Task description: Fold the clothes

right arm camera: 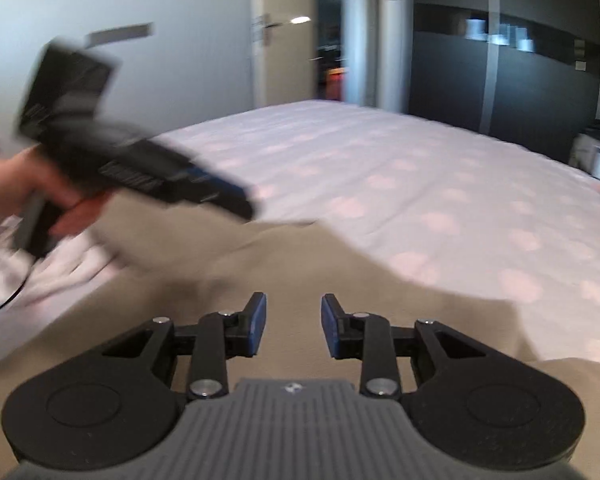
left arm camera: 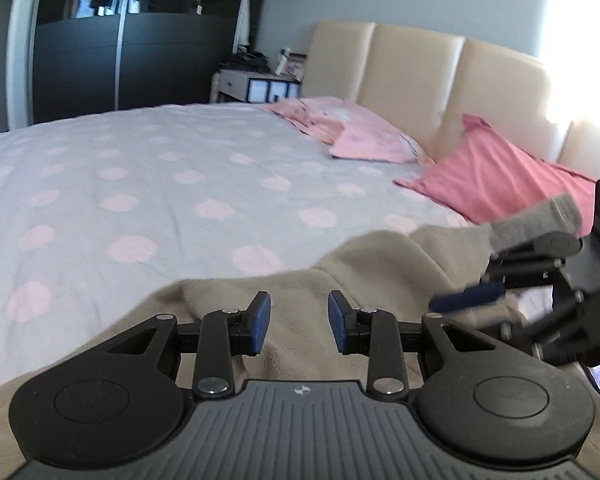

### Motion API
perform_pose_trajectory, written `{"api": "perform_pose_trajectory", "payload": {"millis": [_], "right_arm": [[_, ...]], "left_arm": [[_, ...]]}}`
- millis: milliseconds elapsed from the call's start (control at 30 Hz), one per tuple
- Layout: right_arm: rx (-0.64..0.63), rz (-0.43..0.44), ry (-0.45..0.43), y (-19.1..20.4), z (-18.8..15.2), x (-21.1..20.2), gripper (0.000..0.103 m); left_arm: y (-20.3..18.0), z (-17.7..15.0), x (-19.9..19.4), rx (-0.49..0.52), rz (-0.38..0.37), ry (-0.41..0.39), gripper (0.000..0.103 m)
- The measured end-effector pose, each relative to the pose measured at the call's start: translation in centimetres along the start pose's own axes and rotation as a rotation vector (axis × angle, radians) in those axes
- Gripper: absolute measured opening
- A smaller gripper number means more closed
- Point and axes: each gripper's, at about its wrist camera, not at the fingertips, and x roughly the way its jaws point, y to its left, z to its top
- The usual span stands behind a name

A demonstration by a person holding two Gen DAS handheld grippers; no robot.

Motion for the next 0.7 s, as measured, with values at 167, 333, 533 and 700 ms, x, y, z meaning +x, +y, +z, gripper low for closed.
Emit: {"api": "perform_pose_trajectory", "payload": {"millis": [167,333,533,700], "right_arm": [[-0.045,-0.058,0.056,-2.1,-0.6,1.9,0.034],[-0.003,-0.076,0.180,-4.4,-3.3,4.4,0.036],[0.044,-0.063,0.228,-3.6,-5.0,5.1,0.036],[0.088,-0.102,0.088,-4.0,-4.9,1.5,0.039]], "left_arm": [[-1.5,-1.2,1.8,0.041,-0.039,0.072,0.029],[-3.9,-4.3,4.2,0.201,-0.033,0.223,0.029],[-2.3,-7.3,6.1,0.152,-0.025,0.325,0.024],[-2.6,-6.8,3.3,0.113,0.000,0.207,0.028]]}}
